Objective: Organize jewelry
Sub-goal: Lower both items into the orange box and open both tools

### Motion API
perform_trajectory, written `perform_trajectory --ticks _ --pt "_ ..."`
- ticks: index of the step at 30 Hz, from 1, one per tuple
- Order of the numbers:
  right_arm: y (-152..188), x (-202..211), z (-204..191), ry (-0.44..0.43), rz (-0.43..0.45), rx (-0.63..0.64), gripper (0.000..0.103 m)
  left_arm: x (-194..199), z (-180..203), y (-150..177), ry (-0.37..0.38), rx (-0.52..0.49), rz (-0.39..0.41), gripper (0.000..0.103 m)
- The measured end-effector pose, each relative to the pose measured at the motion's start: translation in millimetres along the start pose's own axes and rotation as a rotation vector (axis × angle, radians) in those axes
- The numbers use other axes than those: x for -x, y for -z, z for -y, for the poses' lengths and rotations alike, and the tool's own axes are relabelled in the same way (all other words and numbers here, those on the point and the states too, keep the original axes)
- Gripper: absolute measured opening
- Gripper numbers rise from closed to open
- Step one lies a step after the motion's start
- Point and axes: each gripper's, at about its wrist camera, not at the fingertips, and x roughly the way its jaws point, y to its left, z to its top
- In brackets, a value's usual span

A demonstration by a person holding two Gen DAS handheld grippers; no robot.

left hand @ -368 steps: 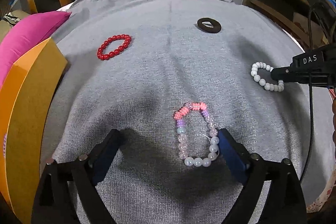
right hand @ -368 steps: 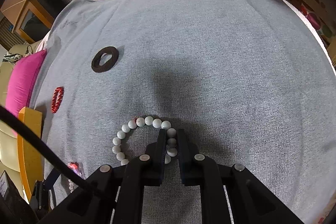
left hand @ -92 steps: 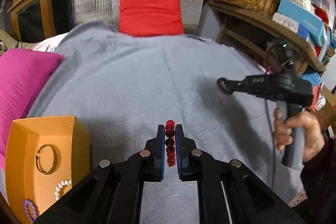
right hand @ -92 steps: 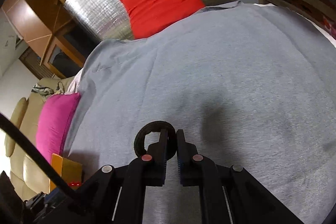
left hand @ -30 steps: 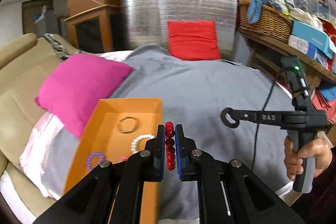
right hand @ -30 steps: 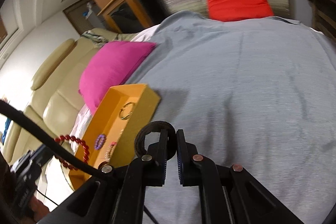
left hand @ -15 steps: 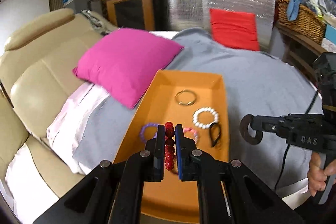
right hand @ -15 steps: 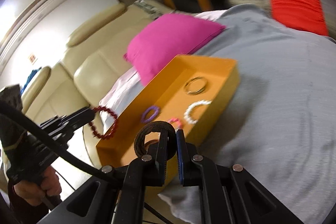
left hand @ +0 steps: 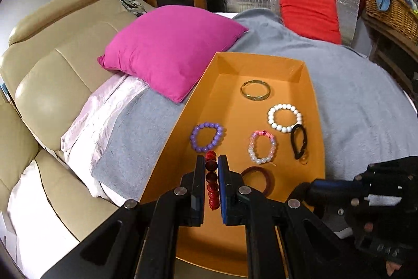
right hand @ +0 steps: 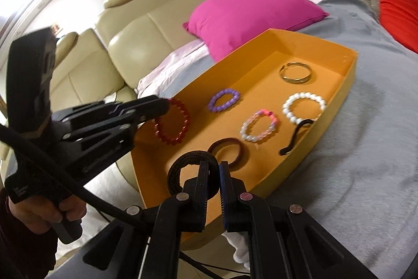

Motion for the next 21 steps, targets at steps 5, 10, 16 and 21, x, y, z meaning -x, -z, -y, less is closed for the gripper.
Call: perform_trajectory --ticks 5,10,16,21 --pt "4.4 -9.1 -4.0 -0.008 -0.019 0.015 0.009 -6.1 1.9 0.9 -0.022 -0.015 -0.005 0.010" --pt "5.2 -14.1 -5.4 -0.011 -0.023 0.020 0.009 -9.6 3.2 1.6 -0.041 -0.028 -0.008 0.010" --pt "6.2 -17.1 -9.4 -0.009 -0.025 0.040 0.009 -11.1 3.3 3.4 -0.057 -0.036 -0.009 0.010" --pt "8.2 -18.5 -10.6 -0.007 -0.034 0.043 0.009 -14.9 2.8 5.3 -0.060 -0.034 -0.020 0.010"
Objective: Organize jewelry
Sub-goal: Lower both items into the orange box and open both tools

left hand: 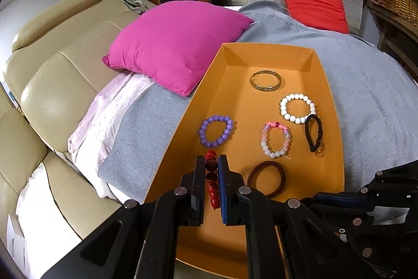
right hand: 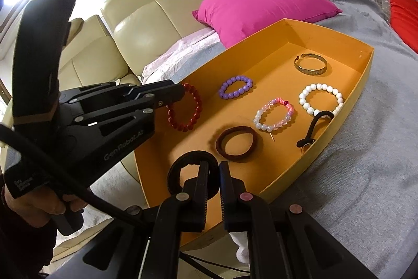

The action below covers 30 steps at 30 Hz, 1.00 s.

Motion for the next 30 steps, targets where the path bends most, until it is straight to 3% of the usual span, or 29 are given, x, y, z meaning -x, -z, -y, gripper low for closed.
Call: perform_trajectory --ticks 17,20,22,26,30 --pt "1.4 -2.3 3.2 0.016 -0.012 -0.006 0.012 -12.5 -2.1 4.9 -0.046 0.017 -0.053 0.013" --pt "-0.5 3.9 7.5 0.021 0.004 -0.020 0.012 -9.8 -2.2 3.1 -0.060 0.018 -0.044 0.028" --pt "-2.2 9.9 11.4 0.028 0.019 -0.032 0.012 -5.6 -1.6 1.0 -0.076 0.021 -0.030 0.045" --pt "-5.8 20.8 17.7 0.042 0.044 -0.058 0.012 4.9 0.7 -5.7 -0.091 0.022 0.009 0.050" --pt "-9.2 31.1 24.1 0.068 0.055 -0.079 0.012 23.4 5.9 -14.6 -0.110 0.040 0.065 0.069"
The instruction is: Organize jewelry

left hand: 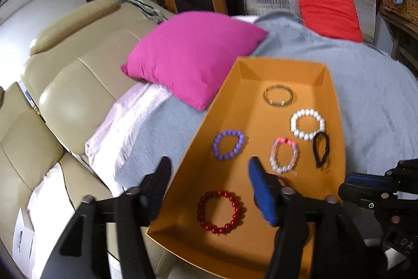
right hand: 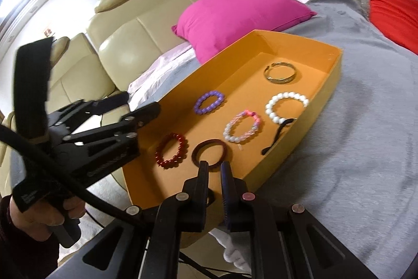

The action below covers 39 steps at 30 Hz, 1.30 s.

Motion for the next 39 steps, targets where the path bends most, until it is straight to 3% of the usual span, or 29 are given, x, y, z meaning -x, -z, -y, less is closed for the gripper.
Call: perform_trajectory --ticks 8,14,18,23,33,39 --pt "-6.8 33.6 23.5 0.080 0.056 -0.052 0.017 38.4 12.6 -17.5 0.000 0.027 0.084 0.078" --pt "-5.1 64.4 32.7 0.164 0.125 -0.063 0.036 66.6 26.5 -25.9 -0.016 0.042 0.126 0.085" --pt "-0.2 83.9 34.4 0.197 0.161 -0.084 0.051 78.4 39.7 -29.8 -0.080 0.022 0.106 0.091" --pt "5.5 105.9 26.4 0.246 0.198 -0.058 0.051 93.9 56.9 -27.8 -0.076 -0.063 0.135 0.091" --pt "14.7 148.4 6.4 0.316 0.247 -0.020 0.060 124.7 59.7 -23.2 -0.047 -0.056 0.186 0.091" --pt "17.7 159.7 -10.3 0.336 0.253 0.018 0.060 136.2 56.2 -20.7 -0.037 -0.037 0.199 0.091"
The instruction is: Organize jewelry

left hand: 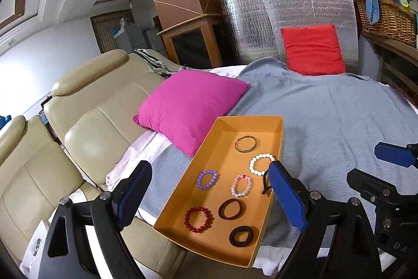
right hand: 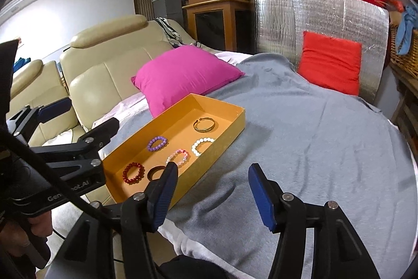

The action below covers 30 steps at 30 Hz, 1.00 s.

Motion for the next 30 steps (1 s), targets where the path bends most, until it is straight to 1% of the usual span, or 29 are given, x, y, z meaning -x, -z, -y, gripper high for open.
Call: perform_trajectory --ticks 9,17,23,30 --pt "2.8 19.2 -13.1 0.008 0.013 0.022 0.061 14.5 -8.7 1.7 0.006 0.034 0.012 0.091" --pt "8.0 31.5 -23.7 -0.001 0.009 0.039 0.061 32.0 -12.9 2.7 0.005 0.040 0.037 0.091" --pt "8.0 44.1 -27.6 -0.003 0.020 0.025 0.061 46.4 -25.1 6.4 -0.007 0.061 0.054 0.091" --pt "-0.1 47.9 -35.6 0.008 0.020 0.017 0.061 51.3 -41.3 9.6 -0.016 0.085 0.054 0.091"
